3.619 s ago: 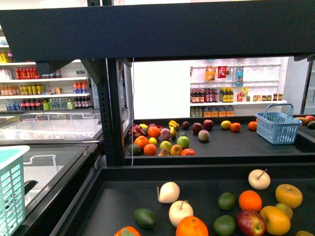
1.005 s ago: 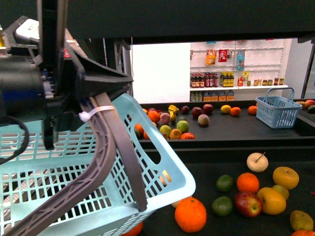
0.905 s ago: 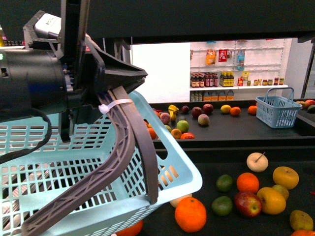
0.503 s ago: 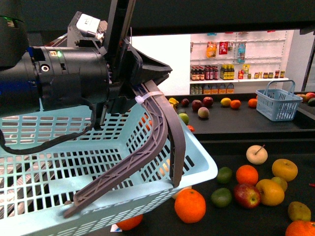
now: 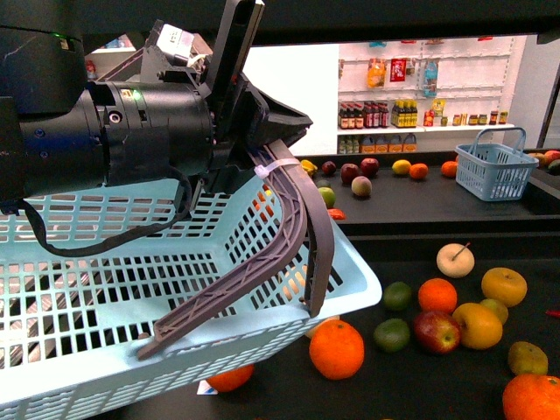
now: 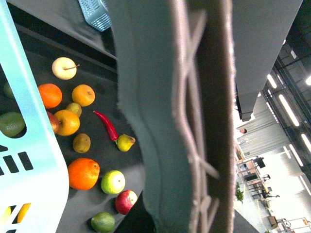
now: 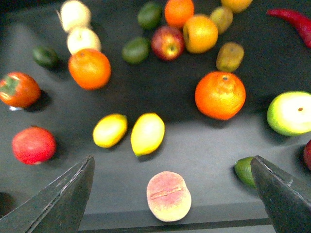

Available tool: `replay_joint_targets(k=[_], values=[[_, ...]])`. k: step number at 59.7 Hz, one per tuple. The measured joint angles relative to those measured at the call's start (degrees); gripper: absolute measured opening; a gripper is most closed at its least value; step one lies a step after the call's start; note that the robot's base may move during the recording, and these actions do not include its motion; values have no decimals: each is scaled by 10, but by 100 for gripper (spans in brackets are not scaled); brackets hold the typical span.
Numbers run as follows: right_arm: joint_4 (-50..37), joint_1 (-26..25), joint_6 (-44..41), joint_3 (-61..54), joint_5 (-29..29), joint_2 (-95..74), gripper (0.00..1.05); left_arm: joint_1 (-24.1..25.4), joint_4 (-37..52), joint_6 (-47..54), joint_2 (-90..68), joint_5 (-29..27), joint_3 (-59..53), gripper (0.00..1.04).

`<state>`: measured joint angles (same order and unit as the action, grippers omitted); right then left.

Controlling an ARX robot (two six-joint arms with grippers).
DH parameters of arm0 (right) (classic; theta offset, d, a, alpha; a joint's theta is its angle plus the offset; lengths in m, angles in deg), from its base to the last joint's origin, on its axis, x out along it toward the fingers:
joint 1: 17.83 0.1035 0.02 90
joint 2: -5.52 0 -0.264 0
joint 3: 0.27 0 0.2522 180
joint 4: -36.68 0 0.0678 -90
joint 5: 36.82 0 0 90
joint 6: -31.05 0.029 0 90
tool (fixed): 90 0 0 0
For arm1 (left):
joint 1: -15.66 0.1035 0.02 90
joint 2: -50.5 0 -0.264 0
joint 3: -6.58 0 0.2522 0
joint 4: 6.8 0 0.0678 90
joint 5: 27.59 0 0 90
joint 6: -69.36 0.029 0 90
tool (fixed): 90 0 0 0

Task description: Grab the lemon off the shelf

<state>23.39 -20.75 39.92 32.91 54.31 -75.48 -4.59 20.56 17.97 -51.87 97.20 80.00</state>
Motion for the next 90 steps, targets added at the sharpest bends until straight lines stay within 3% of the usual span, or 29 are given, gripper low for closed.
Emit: replay_joint_targets(k=[12,31,55,90], values=[[-16,17,-15,135,-19,-325,97,0,0,2,0,-2,1,7],[17,20,22,336,-37,-525,97,0,0,4,0,1,1,7],[73,44,83,464,-35,-626,97,0,0,4,0,-1,1,7],[92,54,55,518,-17,-675,97,0,0,4,0,-1,1,7]])
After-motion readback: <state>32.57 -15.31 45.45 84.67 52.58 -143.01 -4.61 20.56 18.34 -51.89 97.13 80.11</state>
